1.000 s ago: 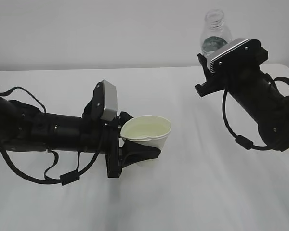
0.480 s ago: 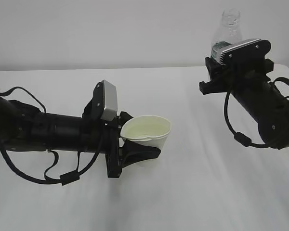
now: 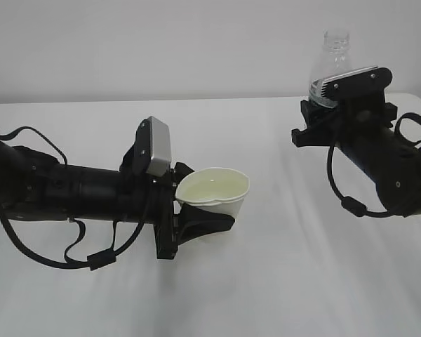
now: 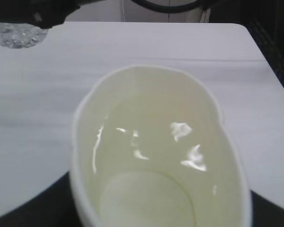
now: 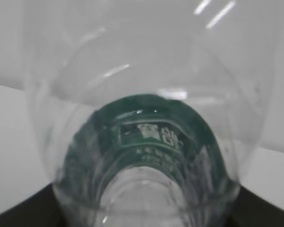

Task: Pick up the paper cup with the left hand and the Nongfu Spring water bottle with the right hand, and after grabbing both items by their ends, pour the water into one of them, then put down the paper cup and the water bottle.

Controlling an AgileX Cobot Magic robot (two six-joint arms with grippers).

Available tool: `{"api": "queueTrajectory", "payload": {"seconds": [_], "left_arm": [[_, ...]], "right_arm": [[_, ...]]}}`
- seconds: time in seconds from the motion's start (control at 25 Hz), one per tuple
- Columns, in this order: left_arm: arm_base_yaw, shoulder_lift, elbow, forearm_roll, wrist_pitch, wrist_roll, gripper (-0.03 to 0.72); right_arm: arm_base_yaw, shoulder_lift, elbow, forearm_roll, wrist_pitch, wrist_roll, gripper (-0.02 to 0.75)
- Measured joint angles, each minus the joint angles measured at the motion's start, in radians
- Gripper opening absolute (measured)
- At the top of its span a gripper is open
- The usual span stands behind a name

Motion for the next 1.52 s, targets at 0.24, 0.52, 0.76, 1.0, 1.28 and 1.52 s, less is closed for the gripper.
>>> {"api": "queueTrajectory", "payload": {"seconds": [0.24,0.52,0.76,1.0,1.28,1.52], "left_arm": [[0.0,0.0,0.0,0.0,0.0,0.0,0.414],[0.0,0.0,0.0,0.0,0.0,0.0,0.414],[0.0,0.0,0.0,0.0,0.0,0.0,0.414],[0.0,0.0,0.0,-0.013,0.0,0.0,0.414],[0.0,0.0,0.0,-0.082,0.0,0.0,0.414],[0.0,0.0,0.0,-0.17,0.0,0.0,0.414]], "right_arm": [[0.0,0.0,0.002,0.029,0.052,0.036,0.407],[0.0,0.0,0.002,0.045,0.08,0.079,0.407],[0.0,0.039,0.002,0.045,0.084,0.095,0.407],[0.0,0.041,0.002,0.047,0.084,0.098,0.407],[0.0,0.041,0.002,0.047,0.084,0.098,0.407],[0.0,0.041,0.002,0.047,0.084,0.098,0.407]]}}
